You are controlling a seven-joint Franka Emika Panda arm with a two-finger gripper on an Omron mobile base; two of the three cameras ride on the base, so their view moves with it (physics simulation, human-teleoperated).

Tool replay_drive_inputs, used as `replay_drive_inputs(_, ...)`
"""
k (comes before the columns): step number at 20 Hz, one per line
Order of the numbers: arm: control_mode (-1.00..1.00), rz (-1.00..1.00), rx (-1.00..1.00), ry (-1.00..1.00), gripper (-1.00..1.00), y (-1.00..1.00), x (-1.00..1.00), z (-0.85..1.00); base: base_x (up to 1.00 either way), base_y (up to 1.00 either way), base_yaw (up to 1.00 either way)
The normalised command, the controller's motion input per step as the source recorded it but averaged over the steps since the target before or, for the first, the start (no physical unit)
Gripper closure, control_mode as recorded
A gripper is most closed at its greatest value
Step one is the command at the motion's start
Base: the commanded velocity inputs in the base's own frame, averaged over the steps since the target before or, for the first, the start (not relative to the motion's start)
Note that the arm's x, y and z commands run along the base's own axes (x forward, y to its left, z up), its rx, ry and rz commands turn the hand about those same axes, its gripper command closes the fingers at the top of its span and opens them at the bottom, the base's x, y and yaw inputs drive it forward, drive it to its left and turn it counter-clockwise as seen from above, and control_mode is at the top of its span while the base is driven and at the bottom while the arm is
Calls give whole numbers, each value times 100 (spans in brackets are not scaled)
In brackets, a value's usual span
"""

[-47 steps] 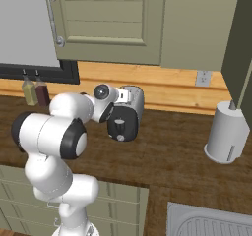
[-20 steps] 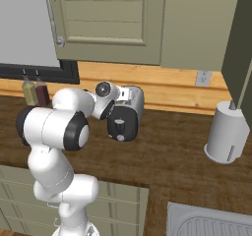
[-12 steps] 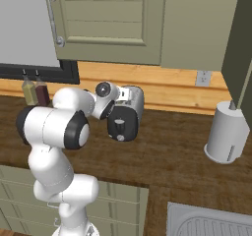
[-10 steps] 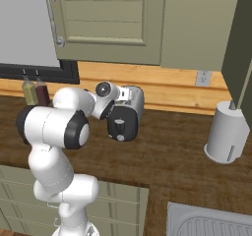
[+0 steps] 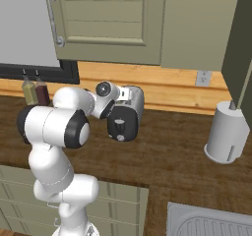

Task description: Start the toaster. Once the lever pops up, take the bread to the plate on the dining counter.

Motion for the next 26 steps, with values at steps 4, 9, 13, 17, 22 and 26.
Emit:
replay_drive_inputs(4,-100,0,0,0,-100,0,0,0,0,0,0)
replay_drive_inputs(9,-100,0,0,0,100,0,0,0,0,0,0)
replay_drive_inputs(13,-100,0,0,0,100,0,0,0,0,0,0)
replay_drive_inputs(17,-100,0,0,0,100,0,0,0,0,0,0)
replay_drive_inputs(22,-100,0,0,0,100,0,0,0,0,0,0)
replay_drive_inputs(26,-100,0,0,0,100,0,0,0,0,0,0)
